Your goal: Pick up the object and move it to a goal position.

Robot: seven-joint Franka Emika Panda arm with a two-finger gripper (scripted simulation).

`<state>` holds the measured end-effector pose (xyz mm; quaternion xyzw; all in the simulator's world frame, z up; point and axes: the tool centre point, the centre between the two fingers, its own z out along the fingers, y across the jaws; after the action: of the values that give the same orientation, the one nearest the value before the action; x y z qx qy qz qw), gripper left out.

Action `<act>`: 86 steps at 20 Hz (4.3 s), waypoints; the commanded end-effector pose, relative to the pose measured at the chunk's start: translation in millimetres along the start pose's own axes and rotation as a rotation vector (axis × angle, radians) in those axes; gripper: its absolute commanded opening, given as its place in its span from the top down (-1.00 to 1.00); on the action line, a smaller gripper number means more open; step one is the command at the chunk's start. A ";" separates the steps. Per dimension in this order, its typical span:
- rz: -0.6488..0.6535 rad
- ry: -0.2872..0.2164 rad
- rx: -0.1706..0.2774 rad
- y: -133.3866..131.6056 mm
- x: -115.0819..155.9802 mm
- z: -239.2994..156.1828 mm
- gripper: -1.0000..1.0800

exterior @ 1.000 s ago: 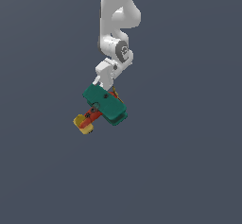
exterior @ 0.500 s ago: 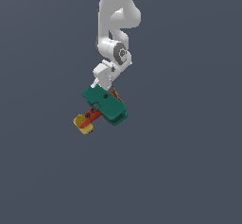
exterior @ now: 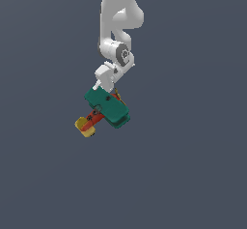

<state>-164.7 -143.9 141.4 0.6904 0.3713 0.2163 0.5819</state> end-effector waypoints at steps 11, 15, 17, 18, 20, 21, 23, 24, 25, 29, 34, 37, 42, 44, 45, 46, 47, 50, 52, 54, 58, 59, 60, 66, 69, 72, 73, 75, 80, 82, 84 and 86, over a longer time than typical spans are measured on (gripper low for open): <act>0.002 0.002 0.003 9.1 40.8 -3.5 1.00; 0.003 0.002 0.004 16.3 72.0 -6.3 1.00; 0.003 0.002 0.005 20.4 90.6 -7.7 1.00; 0.004 0.002 0.006 22.6 100.6 -8.4 1.00; 0.004 0.002 0.007 27.6 121.6 -9.9 1.00; 0.004 0.002 0.007 30.1 132.5 -10.6 1.00; 0.004 0.002 0.007 35.7 155.3 -12.2 1.00; 0.004 0.002 0.008 38.1 166.3 -12.6 1.00; 0.004 0.002 0.008 40.8 177.2 -13.2 1.00; 0.004 0.002 0.008 50.7 218.1 -14.9 1.00; 0.003 0.001 0.006 61.8 262.4 -15.9 1.00; 0.003 0.000 0.005 66.9 282.5 -16.0 1.00; 0.002 0.000 0.002 73.2 306.2 -15.9 1.00; 0.002 0.000 0.001 74.8 312.5 -15.7 1.00; 0.002 0.000 0.001 75.4 315.0 -15.5 1.00; 0.001 0.000 0.000 76.1 317.2 -15.7 1.00; 0.001 0.000 0.000 76.5 318.8 -15.5 1.00; 0.001 0.000 -0.001 77.3 321.5 -15.4 1.00; 0.001 0.000 -0.001 77.2 321.1 -15.0 1.00; 0.001 0.000 -0.001 77.2 320.6 -15.2 1.00; -0.002 -0.018 -0.007 80.7 315.1 -9.8 1.00; -0.002 -0.018 -0.007 81.0 317.0 -10.6 1.00; -0.002 -0.018 -0.007 81.5 319.4 -11.6 1.00; -0.002 -0.018 -0.004 85.3 344.1 -20.3 1.00; -0.002 -0.019 -0.004 88.4 362.0 -26.8 1.00; -0.002 -0.019 -0.004 92.1 382.6 -34.2 1.00; -0.002 -0.019 -0.004 93.3 388.8 -36.3 1.00; -0.002 -0.019 -0.004 95.2 399.7 -39.9 1.00; -0.002 -0.019 -0.004 98.6 418.4 -45.4 1.00; -0.002 -0.019 -0.004 99.3 422.9 -46.6 1.00; -0.002 -0.019 -0.005 100.0 425.9 -47.6 1.00; -0.002 -0.019 -0.005 100.3 427.4 -48.0 1.00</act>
<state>95.0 202.7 189.4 0.6906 0.3657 0.2061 0.5889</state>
